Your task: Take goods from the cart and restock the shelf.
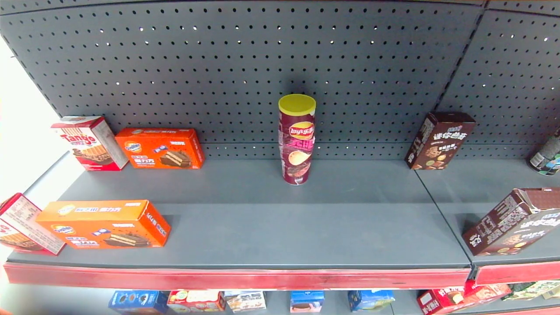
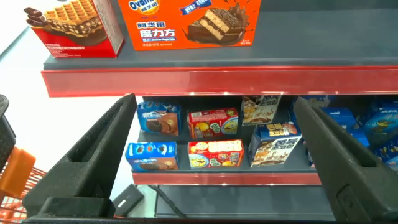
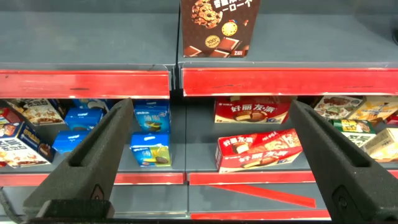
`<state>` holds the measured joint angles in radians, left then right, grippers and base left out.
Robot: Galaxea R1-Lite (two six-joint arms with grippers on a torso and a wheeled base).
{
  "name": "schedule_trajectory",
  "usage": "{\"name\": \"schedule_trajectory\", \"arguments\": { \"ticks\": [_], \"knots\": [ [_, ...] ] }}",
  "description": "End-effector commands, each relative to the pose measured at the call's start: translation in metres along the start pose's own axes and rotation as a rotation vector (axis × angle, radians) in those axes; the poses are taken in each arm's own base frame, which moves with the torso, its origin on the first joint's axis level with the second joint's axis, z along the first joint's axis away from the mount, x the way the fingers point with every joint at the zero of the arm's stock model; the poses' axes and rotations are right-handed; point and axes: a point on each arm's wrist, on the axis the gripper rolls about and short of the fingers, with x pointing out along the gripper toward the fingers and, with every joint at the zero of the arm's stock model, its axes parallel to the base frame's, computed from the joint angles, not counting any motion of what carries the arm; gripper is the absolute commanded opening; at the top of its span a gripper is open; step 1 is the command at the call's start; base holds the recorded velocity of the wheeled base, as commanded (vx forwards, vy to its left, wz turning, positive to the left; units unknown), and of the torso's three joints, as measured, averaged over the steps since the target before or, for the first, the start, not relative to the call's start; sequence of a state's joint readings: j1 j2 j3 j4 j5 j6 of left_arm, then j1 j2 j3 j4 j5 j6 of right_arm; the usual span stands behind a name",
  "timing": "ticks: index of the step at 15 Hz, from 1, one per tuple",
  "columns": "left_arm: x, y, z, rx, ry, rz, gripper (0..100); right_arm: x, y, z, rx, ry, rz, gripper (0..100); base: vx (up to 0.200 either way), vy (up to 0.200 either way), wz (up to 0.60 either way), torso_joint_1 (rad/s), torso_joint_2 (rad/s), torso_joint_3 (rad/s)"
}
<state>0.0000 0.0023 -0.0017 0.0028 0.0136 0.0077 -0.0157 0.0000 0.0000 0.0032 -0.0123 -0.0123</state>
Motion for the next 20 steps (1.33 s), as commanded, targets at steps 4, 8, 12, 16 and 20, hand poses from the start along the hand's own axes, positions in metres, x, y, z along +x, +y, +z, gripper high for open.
{"name": "schedule_trajectory", "arguments": {
  "ticks": [4,8,12,16,20],
  "knots": [
    [0.0001,0.0000,-0.0001,0.000,0.001,0.000,100,0.0000,-0.0001,0.0000,0.000,0.000,-0.004,100,0.000,0.000,0.60,0.000,0.00,0.004],
    [0.0001,0.0000,-0.0001,0.000,0.001,0.002,100,0.0000,-0.0001,0.0000,0.000,0.000,-0.004,100,0.000,0.000,0.60,0.006,0.01,0.002],
    [0.0001,0.0000,-0.0001,0.000,0.001,0.002,100,0.0000,-0.0001,0.0000,0.000,0.000,-0.004,100,0.000,0.000,0.60,0.004,0.00,0.006],
    [0.0001,0.0000,-0.0001,0.000,0.001,0.000,100,0.0000,-0.0001,0.0000,0.002,0.000,-0.007,100,0.000,0.000,0.30,0.001,0.00,0.001],
    [0.0002,-0.0001,-0.0005,0.011,0.003,-0.003,100,0.0000,-0.0001,0.0000,0.000,0.000,-0.006,100,0.000,0.000,0.00,0.000,0.00,0.000]
  ]
}}
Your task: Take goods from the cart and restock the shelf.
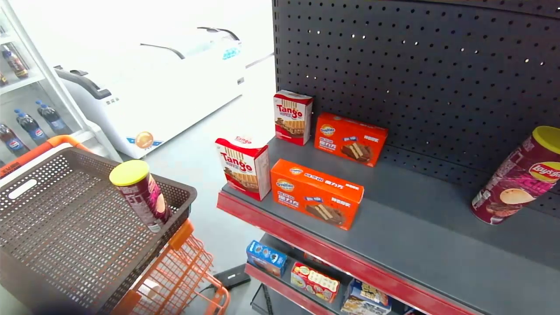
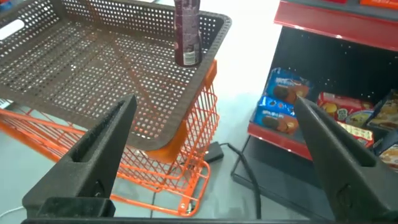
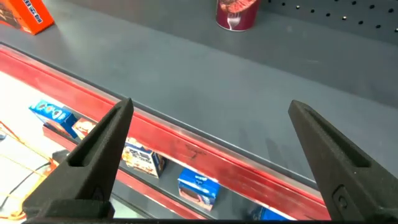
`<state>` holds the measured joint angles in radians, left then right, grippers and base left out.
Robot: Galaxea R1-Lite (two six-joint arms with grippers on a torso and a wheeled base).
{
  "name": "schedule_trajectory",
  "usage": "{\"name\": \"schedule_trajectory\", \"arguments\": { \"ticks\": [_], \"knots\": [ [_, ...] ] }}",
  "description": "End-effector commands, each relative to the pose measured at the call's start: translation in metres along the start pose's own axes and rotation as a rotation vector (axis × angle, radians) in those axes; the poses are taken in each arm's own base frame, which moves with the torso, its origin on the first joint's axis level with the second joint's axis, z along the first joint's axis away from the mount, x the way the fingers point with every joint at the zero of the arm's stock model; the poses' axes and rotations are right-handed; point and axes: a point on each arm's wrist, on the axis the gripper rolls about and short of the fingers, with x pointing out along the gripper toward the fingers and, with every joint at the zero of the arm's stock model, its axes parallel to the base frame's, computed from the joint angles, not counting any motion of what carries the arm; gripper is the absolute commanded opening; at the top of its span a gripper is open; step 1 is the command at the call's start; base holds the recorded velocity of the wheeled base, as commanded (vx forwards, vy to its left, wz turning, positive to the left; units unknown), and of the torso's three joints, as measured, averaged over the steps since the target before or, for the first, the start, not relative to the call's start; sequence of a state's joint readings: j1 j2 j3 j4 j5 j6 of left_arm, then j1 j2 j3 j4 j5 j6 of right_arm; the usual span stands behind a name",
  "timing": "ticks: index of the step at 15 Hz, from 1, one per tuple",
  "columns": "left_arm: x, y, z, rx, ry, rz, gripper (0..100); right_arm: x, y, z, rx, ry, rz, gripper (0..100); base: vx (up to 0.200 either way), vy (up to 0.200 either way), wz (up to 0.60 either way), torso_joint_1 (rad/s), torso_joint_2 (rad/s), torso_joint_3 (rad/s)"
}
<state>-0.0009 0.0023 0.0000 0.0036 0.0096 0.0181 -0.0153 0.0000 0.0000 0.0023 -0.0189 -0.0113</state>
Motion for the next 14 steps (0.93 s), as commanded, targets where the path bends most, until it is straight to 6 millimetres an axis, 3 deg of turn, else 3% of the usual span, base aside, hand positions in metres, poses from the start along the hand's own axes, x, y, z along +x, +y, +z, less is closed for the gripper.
{"name": "schedule_trajectory", "arguments": {
  "ticks": [1,3,4,6,11,13,14],
  "knots": [
    [0.000,0.000,0.000,0.002,-0.001,-0.003,100,0.000,0.000,0.000,0.001,0.001,0.001,100,0.000,0.000,0.00,0.000,0.00,0.000],
    [-0.002,0.001,0.008,0.022,-0.027,0.052,100,0.000,0.000,0.000,0.001,0.001,0.001,100,0.000,0.000,0.00,0.000,0.00,0.000],
    [-0.009,0.003,0.036,0.076,-0.077,0.096,100,0.000,0.000,0.000,0.001,0.001,0.001,100,0.000,0.000,0.00,0.000,0.00,0.000],
    [0.001,0.004,0.071,0.096,0.065,0.125,100,0.000,0.000,0.000,-0.001,0.001,0.001,100,0.000,0.000,0.00,0.000,0.00,0.000],
    [0.042,0.004,0.074,0.098,0.323,0.124,100,0.000,0.000,0.000,0.001,0.001,0.001,100,0.000,0.000,0.00,0.000,0.00,0.000],
    [0.068,0.004,0.082,0.084,0.362,0.125,100,0.000,0.000,0.000,0.001,0.001,0.001,100,0.000,0.000,0.00,0.000,0.00,0.000],
    [0.093,0.004,0.086,0.071,0.373,0.134,100,0.000,0.000,0.000,0.001,0.001,0.001,100,0.000,0.000,0.00,0.000,0.00,0.000]
  ]
}}
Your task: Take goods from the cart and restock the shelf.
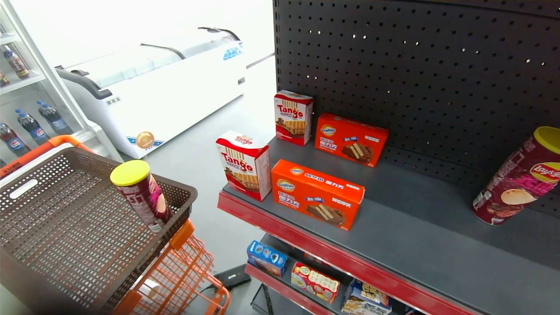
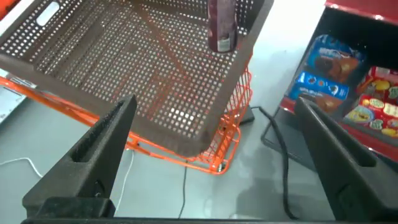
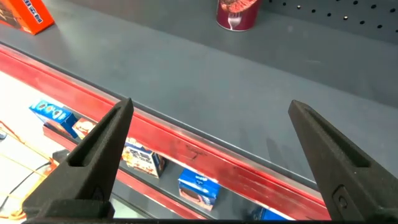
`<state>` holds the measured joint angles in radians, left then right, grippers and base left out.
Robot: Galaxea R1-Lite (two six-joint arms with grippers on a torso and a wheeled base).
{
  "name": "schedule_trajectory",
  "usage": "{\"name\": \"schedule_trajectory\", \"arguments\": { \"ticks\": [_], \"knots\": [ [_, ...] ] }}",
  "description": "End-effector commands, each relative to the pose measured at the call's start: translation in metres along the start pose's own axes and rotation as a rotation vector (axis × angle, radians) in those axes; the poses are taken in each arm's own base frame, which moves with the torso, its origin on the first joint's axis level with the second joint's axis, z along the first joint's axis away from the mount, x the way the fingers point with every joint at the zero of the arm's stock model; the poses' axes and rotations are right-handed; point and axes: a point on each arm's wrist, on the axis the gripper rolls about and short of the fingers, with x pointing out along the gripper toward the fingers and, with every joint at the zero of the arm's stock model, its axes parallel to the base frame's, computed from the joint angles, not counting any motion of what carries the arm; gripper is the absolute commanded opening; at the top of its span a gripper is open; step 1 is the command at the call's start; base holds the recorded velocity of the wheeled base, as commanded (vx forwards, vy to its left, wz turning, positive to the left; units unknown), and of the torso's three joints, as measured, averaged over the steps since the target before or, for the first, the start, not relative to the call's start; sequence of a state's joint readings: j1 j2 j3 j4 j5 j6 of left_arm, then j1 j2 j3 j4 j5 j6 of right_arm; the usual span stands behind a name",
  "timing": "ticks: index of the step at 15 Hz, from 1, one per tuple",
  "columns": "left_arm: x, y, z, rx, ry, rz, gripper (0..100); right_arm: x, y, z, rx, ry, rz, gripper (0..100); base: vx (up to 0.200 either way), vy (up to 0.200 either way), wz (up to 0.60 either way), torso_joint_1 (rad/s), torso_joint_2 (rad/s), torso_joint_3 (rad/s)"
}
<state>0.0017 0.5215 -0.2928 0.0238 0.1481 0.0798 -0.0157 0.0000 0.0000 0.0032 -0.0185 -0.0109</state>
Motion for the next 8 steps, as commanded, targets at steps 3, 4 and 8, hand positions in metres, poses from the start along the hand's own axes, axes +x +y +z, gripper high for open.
{"name": "schedule_trajectory", "arguments": {
  "ticks": [3,4,8],
  "knots": [
    [0.105,-0.013,0.027,-0.014,0.063,0.005,100,0.000,0.000,0.000,0.000,0.000,0.001,100,0.000,0.000,0.00,0.000,0.00,0.000],
    [0.121,-0.016,0.026,-0.014,0.011,0.003,100,0.000,0.000,0.000,0.000,0.000,0.001,100,0.000,0.000,0.00,0.000,0.00,0.000],
    [0.171,-0.023,0.012,-0.004,-0.077,0.018,100,0.000,0.000,0.000,0.000,0.000,0.001,100,0.000,0.000,0.00,0.000,0.00,0.000]
  ]
}}
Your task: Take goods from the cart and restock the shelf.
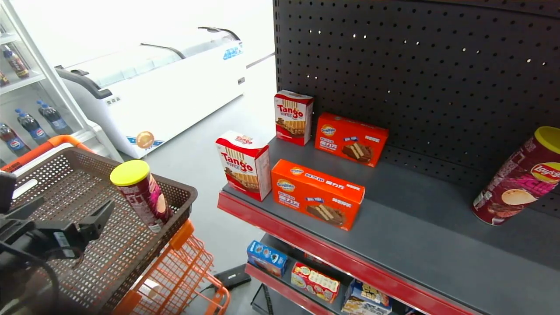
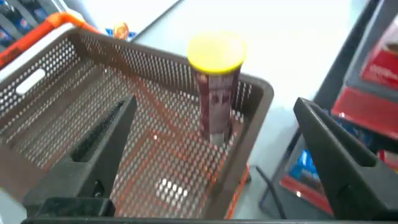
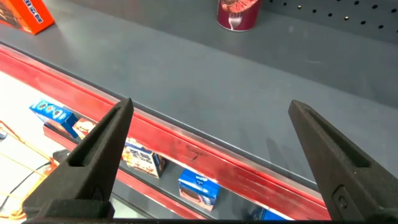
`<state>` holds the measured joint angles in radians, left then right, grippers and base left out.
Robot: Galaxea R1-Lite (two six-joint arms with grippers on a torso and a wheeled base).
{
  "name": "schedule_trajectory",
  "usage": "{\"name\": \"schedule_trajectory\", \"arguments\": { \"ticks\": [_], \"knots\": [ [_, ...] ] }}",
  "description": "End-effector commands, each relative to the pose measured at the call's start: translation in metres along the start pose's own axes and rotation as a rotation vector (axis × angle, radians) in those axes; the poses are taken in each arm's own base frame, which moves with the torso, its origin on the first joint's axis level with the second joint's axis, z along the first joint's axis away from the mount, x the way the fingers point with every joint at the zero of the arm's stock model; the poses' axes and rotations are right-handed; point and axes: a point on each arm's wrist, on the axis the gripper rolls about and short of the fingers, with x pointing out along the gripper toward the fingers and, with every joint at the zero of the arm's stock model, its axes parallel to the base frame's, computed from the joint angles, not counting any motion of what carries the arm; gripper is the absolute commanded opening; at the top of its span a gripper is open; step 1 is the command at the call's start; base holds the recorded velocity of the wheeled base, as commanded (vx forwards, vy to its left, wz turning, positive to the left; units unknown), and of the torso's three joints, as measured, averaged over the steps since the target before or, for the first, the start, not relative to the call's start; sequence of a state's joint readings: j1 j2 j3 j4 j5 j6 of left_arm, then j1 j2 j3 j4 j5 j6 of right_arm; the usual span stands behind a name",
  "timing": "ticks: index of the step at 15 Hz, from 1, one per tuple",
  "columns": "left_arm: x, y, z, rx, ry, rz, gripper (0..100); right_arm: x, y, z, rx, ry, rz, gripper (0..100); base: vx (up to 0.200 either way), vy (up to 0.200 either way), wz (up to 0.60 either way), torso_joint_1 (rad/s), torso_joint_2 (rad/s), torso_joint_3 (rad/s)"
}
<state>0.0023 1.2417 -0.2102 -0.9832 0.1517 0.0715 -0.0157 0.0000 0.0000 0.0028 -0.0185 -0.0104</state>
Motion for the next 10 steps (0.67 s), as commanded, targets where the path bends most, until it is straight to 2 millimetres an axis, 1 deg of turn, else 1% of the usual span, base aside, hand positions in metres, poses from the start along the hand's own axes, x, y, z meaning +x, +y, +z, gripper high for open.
{"name": "schedule_trajectory", "arguments": {
  "ticks": [1,3,5,7,9,10],
  "knots": [
    [0.045,-0.008,-0.040,0.042,0.096,0.005,100,0.000,0.000,0.000,0.000,0.000,0.001,100,0.000,0.000,0.00,0.000,0.00,0.000],
    [0.073,0.001,-0.051,0.035,0.076,0.065,100,0.000,0.000,0.000,-0.002,0.000,0.001,100,0.000,0.000,0.00,0.000,0.00,0.000],
    [0.086,0.000,-0.059,0.033,0.060,0.063,100,0.000,0.000,0.000,0.000,0.000,0.001,100,0.000,0.000,0.00,0.000,0.00,0.000],
    [0.114,-0.003,-0.070,0.033,0.062,0.065,100,0.000,0.000,0.000,0.000,0.000,0.001,100,0.000,0.000,0.00,0.000,0.00,0.000],
    [0.133,-0.006,-0.075,0.025,0.059,0.065,100,0.000,0.000,0.000,0.000,0.000,0.001,100,0.000,0.000,0.00,0.000,0.00,0.000],
    [0.146,-0.008,-0.078,0.023,0.048,0.065,100,0.000,0.000,0.000,-0.002,0.000,0.001,100,0.000,0.000,0.00,0.000,0.00,0.000]
  ]
}}
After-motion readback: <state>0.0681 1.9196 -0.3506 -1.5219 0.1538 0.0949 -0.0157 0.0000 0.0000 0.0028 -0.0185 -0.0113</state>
